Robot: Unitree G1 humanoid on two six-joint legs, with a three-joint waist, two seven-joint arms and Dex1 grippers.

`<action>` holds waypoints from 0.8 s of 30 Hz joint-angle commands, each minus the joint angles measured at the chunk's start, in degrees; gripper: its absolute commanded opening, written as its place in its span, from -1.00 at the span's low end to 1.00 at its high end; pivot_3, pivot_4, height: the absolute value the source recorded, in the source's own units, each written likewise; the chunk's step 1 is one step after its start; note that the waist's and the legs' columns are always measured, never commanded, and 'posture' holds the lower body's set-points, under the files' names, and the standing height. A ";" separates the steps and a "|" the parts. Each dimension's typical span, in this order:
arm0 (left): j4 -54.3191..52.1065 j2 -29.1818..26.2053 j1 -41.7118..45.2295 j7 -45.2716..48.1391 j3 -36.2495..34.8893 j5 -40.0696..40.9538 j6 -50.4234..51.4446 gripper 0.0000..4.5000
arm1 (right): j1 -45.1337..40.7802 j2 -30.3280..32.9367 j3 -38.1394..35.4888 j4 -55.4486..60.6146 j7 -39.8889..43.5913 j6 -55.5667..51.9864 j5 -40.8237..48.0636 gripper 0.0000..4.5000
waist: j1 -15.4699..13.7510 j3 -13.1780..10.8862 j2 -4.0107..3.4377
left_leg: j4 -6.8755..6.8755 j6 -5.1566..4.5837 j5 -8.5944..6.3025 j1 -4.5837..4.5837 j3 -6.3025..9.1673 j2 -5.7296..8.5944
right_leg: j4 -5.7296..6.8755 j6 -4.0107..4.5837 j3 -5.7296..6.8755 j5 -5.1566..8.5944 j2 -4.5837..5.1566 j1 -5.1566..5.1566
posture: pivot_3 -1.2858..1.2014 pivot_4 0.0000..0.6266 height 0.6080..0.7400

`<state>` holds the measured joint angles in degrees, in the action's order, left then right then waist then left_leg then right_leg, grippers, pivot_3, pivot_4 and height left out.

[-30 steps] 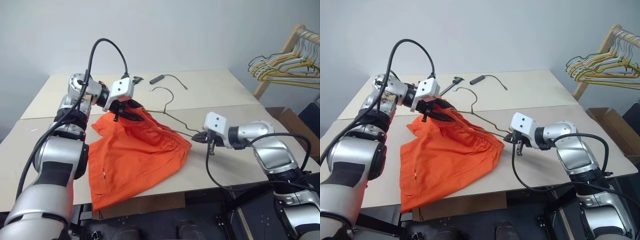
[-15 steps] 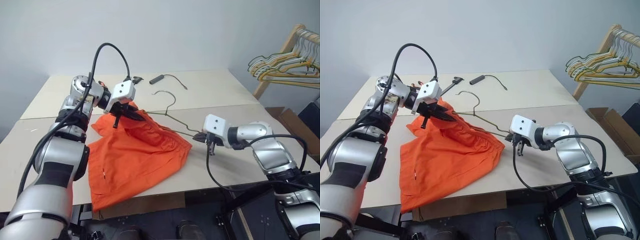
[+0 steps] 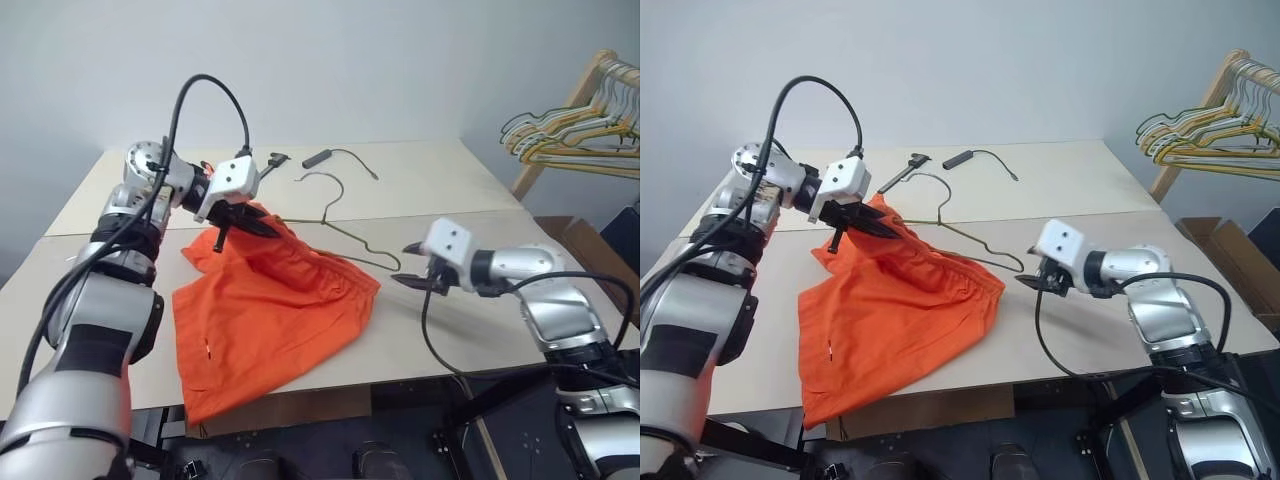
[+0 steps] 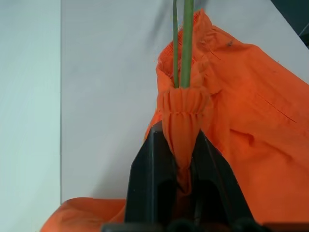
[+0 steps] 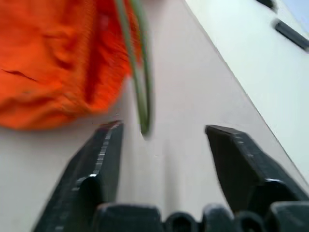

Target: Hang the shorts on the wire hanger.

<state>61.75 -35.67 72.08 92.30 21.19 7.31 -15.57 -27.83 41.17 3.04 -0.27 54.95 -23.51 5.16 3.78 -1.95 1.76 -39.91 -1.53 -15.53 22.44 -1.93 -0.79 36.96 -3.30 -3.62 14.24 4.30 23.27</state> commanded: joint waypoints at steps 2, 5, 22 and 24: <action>-0.31 -0.81 2.27 0.20 -1.19 1.80 -1.13 -1.00 | 2.60 0.83 -10.64 1.95 -2.13 -8.32 7.83 0.54 | 0.05 0.00 0.00 | 0.00 0.00 0.00 -0.01 0.01 -0.01 | 0.01 0.00 0.00 0.00 -0.01 0.00 | -0.03 -1.00 1.00; 0.36 -0.66 2.25 0.20 -1.73 1.32 -1.44 -1.00 | 6.86 -0.29 -14.03 4.93 -1.03 -15.78 14.53 0.54 | 0.10 0.00 0.00 | 0.01 -0.01 -0.01 -0.04 0.02 -0.03 | 0.01 0.00 0.00 0.00 -0.03 -0.02 | -0.03 -1.00 1.00; 1.43 -0.59 2.32 0.20 -3.45 -0.27 -1.91 -1.00 | 11.53 -21.12 -5.26 8.52 -12.03 -28.38 25.15 0.54 | 0.03 0.01 0.01 | -0.07 -0.04 -0.03 0.00 0.03 0.00 | 0.07 -0.06 -0.06 -0.01 0.00 -0.01 | -0.01 -1.00 1.00; 1.55 -0.51 2.36 0.20 -3.74 -0.54 -1.97 -1.00 | 10.23 -22.46 -5.58 6.99 -13.17 -27.78 25.19 0.47 | 0.08 0.01 0.01 | -0.08 -0.05 -0.03 -0.01 0.03 0.00 | 0.07 -0.06 -0.06 -0.01 -0.01 -0.01 | -0.01 -1.00 1.00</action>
<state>63.84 -35.79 72.20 92.30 19.12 6.73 -16.56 -16.00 19.31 -1.82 7.08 42.78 -52.82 29.60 3.87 -1.95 1.77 -39.98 -1.57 -15.56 22.42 -1.89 -0.80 37.03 -3.37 -3.68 14.23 4.29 23.26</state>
